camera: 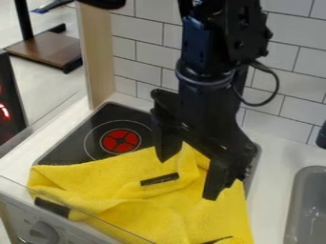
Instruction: Unfold the cloth from bottom right to top left
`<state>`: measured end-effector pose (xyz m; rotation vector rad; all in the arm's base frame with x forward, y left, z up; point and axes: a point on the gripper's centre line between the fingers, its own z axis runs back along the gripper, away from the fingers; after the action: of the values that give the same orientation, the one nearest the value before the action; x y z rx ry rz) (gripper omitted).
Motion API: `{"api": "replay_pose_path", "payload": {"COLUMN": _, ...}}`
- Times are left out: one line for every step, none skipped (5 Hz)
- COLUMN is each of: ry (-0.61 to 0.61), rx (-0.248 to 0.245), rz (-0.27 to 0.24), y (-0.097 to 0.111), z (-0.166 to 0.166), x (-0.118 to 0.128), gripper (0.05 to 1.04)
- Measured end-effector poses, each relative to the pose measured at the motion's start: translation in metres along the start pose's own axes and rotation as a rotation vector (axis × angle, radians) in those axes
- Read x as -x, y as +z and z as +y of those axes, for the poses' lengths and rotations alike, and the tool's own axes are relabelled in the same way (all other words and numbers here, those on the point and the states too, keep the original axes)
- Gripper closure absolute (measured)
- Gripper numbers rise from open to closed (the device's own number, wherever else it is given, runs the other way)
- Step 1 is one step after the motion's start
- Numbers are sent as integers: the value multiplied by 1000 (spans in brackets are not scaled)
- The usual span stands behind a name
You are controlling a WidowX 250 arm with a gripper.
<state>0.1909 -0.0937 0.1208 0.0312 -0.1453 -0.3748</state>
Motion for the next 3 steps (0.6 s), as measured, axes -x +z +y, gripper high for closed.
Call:
{"api": "replay_pose_path", "payload": {"ry": 7, "rx": -11, "rz": 15, "y": -4, "z": 2, "x": 3, "gripper": 85}}
{"api": "replay_pose_path", "payload": {"ry": 37, "rx": -86, "rz": 24, "y": -12, "z": 17, "x": 2, "gripper": 85}}
{"api": "replay_pose_path", "payload": {"ry": 60, "rx": -70, "rz": 35, "y": -24, "z": 36, "x": 1, "gripper": 85}}
